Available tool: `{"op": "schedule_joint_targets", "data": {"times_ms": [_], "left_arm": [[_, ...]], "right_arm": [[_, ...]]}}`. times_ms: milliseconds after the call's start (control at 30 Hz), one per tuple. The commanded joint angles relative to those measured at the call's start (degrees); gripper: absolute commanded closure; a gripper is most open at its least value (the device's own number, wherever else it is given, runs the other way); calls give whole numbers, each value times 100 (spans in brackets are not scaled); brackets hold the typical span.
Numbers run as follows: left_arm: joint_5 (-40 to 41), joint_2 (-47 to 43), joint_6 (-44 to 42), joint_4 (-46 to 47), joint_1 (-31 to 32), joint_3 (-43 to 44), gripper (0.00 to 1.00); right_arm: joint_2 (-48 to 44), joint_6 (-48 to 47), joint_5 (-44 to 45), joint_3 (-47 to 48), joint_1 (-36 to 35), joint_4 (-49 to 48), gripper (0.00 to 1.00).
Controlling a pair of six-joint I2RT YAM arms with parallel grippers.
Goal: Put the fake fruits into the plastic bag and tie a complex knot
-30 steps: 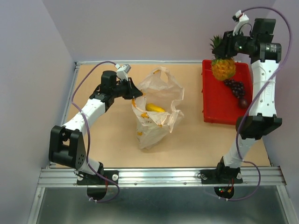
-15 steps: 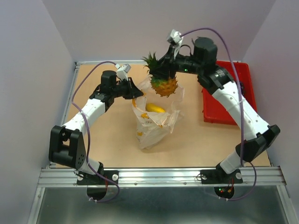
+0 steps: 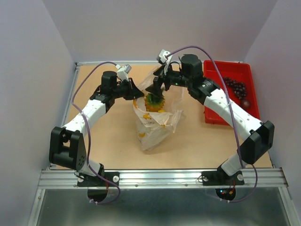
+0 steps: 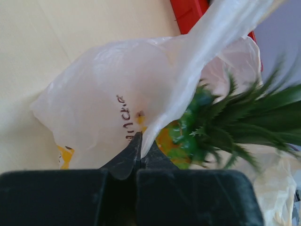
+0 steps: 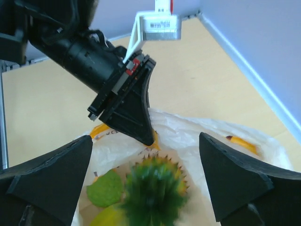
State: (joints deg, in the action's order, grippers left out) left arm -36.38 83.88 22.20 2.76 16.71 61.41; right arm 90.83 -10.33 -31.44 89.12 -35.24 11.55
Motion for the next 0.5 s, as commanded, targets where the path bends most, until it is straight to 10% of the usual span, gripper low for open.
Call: {"op": "schedule_joint_targets", "data": {"times_ms": [0, 267, 467], "left_arm": [[-150, -179, -5, 207, -62, 82, 100], [-141, -91, 13, 224, -89, 170, 100], [-159, -99, 4, 224, -98, 170, 100]], "right_arm": [[-670, 188, 260, 176, -18, -610, 0], [-1225, 374, 1663, 500, 26, 90, 4], [-499, 953, 1211, 1631, 2378, 1391, 4]]}}
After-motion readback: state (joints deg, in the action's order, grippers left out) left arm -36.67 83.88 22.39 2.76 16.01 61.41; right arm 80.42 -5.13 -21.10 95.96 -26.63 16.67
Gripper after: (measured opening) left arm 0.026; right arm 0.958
